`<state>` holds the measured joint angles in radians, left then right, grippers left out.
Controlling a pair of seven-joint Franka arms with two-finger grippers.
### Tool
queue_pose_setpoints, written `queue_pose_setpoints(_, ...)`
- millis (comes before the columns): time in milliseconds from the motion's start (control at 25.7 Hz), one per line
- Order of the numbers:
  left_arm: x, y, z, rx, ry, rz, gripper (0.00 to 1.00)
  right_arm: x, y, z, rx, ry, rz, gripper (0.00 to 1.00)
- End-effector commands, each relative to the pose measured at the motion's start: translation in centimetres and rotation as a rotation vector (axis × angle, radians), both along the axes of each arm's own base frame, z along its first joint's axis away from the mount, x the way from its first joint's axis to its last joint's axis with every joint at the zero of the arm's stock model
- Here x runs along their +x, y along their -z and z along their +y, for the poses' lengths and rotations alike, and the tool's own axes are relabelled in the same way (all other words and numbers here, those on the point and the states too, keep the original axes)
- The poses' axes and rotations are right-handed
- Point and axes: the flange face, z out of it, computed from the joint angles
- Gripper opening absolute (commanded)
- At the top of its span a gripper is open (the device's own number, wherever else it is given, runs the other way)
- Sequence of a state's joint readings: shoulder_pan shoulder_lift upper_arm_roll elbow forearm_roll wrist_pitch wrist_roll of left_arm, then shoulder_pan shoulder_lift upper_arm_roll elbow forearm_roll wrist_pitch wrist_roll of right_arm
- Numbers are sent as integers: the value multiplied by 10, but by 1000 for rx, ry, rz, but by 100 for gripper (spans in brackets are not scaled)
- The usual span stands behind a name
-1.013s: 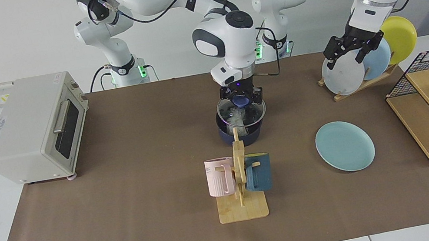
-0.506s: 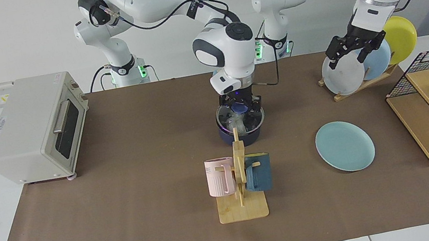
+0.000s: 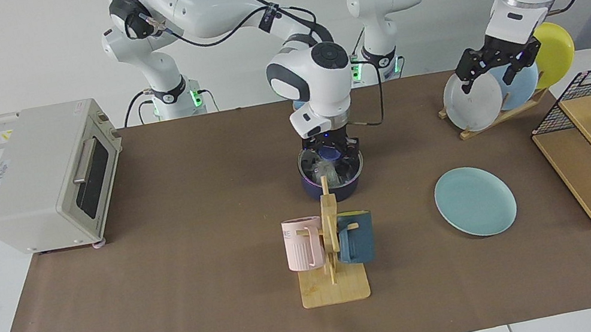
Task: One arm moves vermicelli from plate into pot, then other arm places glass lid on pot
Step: 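Lower the glass lid onto the saucepan with the right gripper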
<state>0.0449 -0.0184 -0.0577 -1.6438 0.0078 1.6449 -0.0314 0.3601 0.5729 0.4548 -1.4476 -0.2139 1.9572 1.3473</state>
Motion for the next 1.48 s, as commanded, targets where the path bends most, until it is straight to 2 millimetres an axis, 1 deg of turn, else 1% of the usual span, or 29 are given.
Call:
queue_pose_setpoints(0,-4,-2,2,6,-23,-1,100,9,-2,1,44,42,-9,100)
queue_pose_setpoints(78,-4,-2,1,8,-19,-1,100,9,-3,0,34,37,-8,100)
queue_pose_setpoints(312,-4,-3,-2,9,-19,-1,100,9,-21,-7,20,37,-9,100)
queue_pose_setpoints(390,-4,-3,-2,9,-18,-1,100,10,-46,-7,31,42,-32,100)
queue_pose_setpoints(506,-4,-3,-3,9,-16,-1,100,11,-65,-10,25,44,-36,100)
queue_pose_setpoints(545,-4,-3,-3,9,-16,-1,100,9,-75,-11,26,44,-46,100)
queue_pose_setpoints(662,-4,-3,-3,9,-16,-1,100,9,-117,-29,49,22,-99,100)
queue_pose_setpoints(740,-4,-3,-2,9,-18,-1,100,4,-134,-34,59,-29,-115,100)
queue_pose_setpoints(818,-4,-3,-3,9,-16,-1,100,1,-135,-49,36,-56,-105,100)
queue_pose_setpoints(857,-4,-3,-3,9,-16,-1,100,-2,-143,-55,32,-68,-111,100)
queue_pose_setpoints(935,-4,-3,-3,9,-16,-1,100,-14,-151,-61,25,-118,-103,100)
queue_pose_setpoints(1052,-4,-3,-3,9,-16,-1,100,-19,-161,-92,15,-169,-87,100)
queue_pose_setpoints(1130,-4,-3,-3,9,-16,-1,100,-22,-168,-117,27,-189,-71,100)
queue_pose_setpoints(1208,-4,-3,-3,9,-16,-1,100,-23,-176,-149,50,-210,-63,100)
queue_pose_setpoints(1247,-4,-3,-3,9,-16,-1,100,-24,-178,-161,54,-224,-61,100)
queue_pose_setpoints(1442,-4,-3,-3,9,-16,-1,100,-25,-181,-211,30,-259,-42,100)
